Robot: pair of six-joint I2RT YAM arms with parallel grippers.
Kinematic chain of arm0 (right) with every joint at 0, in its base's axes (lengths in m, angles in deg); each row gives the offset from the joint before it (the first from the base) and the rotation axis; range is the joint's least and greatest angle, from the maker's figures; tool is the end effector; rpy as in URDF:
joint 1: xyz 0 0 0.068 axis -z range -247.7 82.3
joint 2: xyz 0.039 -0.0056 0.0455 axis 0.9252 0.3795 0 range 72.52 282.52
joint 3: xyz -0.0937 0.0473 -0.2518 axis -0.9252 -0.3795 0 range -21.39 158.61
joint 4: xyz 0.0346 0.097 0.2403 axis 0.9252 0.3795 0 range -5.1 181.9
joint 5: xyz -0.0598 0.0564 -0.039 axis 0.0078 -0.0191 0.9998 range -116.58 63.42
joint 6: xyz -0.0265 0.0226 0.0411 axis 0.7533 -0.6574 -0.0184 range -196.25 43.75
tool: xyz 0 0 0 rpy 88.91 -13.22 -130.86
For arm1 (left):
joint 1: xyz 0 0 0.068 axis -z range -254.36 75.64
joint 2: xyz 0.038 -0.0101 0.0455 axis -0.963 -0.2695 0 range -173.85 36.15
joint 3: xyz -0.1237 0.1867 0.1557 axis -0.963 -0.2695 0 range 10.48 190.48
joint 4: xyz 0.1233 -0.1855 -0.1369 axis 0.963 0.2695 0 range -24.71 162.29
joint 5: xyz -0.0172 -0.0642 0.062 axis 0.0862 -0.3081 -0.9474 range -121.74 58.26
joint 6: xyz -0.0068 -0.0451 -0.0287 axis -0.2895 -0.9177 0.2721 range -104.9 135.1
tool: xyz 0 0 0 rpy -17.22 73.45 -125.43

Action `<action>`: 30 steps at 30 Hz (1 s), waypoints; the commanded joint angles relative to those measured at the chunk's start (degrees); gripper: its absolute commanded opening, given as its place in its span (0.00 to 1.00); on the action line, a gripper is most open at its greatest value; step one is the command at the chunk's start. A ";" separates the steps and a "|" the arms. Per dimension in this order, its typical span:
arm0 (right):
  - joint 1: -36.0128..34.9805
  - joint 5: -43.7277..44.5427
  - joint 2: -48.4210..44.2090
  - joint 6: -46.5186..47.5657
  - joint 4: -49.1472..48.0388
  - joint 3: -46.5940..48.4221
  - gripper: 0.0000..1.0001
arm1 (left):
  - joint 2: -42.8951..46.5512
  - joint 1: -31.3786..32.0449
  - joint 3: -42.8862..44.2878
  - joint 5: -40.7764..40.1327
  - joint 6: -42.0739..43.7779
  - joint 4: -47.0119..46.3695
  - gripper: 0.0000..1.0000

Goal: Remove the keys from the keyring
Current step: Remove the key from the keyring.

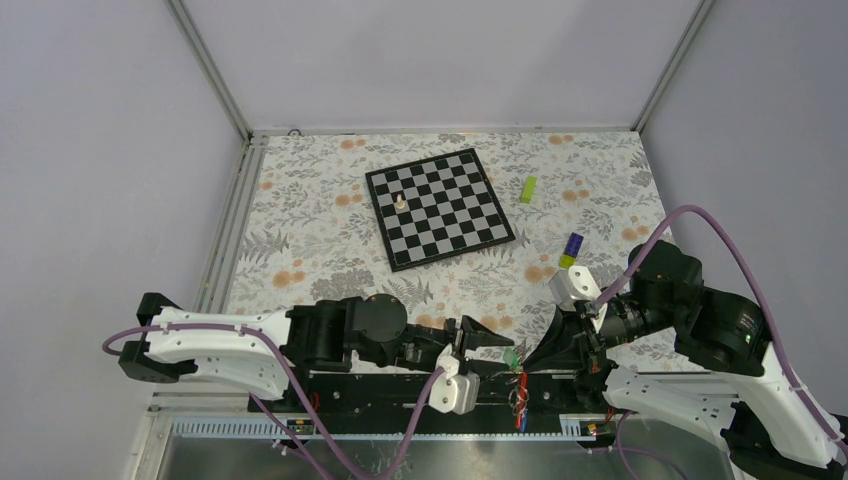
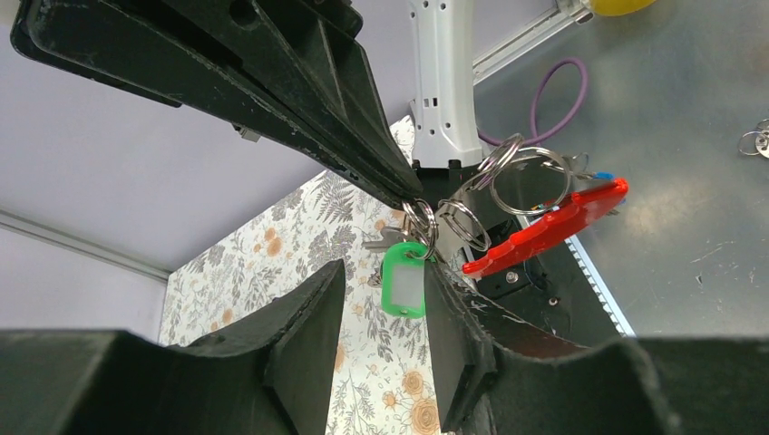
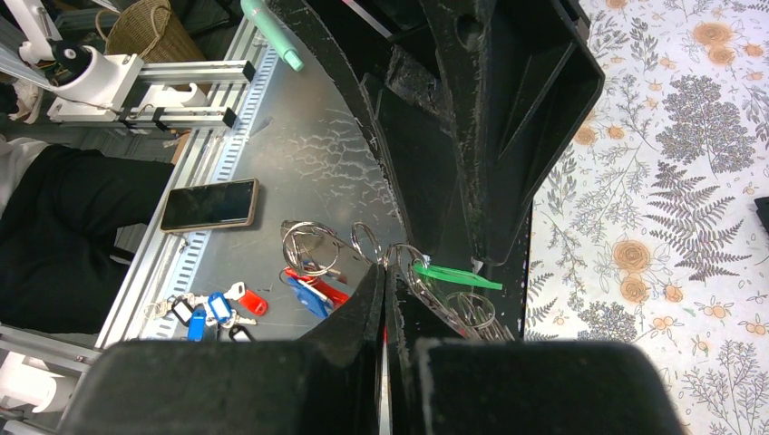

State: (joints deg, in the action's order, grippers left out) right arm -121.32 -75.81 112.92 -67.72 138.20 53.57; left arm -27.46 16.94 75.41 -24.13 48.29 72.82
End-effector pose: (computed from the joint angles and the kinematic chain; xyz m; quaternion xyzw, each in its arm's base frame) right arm 0.0250 0.0795 0.4419 -0.5893 0.5076 0.5158 0.3593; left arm -0.0106 -0.2546 0.4037 0.6779 0.3066 -0.3668 0.5584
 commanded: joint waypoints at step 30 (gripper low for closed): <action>-0.25 -0.96 -0.84 -1.47 -4.90 -0.10 0.00 | -1.51 1.29 2.40 0.71 0.24 -3.70 0.27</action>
State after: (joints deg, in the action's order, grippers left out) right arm -121.32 -75.75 112.55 -68.37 137.26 53.43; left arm -28.62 17.88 75.71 -24.02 48.27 72.52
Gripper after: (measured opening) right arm 0.033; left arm 0.311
